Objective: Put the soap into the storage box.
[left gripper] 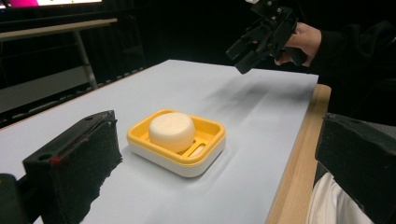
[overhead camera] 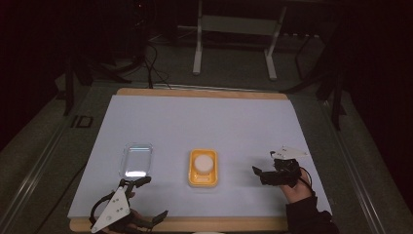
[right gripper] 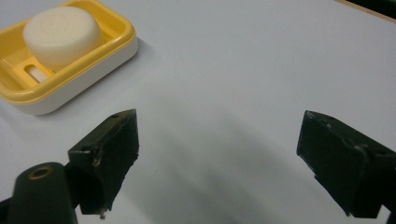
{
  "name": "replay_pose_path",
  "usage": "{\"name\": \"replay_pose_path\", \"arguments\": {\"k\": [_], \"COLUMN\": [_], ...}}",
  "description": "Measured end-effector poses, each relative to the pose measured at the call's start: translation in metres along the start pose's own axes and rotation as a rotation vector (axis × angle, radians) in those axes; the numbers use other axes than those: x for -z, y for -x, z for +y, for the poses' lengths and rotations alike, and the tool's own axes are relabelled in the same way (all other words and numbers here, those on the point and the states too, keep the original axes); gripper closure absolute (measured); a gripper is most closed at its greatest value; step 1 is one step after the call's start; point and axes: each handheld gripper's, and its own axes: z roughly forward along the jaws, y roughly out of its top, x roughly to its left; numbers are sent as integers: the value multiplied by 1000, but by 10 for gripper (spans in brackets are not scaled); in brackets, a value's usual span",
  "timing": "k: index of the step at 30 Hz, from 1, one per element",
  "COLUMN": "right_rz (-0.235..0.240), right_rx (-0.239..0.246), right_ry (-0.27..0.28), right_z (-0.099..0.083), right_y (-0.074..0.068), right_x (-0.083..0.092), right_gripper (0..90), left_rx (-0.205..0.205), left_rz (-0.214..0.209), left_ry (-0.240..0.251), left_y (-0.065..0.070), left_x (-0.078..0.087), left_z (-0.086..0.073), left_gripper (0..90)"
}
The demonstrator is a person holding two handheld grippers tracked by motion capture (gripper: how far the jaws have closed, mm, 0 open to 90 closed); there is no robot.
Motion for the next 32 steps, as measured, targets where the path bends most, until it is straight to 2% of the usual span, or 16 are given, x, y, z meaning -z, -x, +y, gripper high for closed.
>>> {"name": "replay_pose_path", "arguments": {"k": [3,7,18,32], "right_rz": [7,5,-13,-5], "right_rx": [18,18,4,0], "right_ry": [-17,-17,-6,-8], "right_z": [0,0,-1,-1], "right_y": [-3,-2,0,0], "right_x": [-4,-5,-3,-3], "right_gripper": [127,127,127,127], "left_rx": [0,1,1,3], "left_rz": [0,0,-1,-2], "left_ry": [-1,0,-3,-8], "left_y": [0,1,1,1], "left_x": [0,1,0,-1], "left_z": [0,0,0,0], "left_gripper": [1,1,1,1]}}
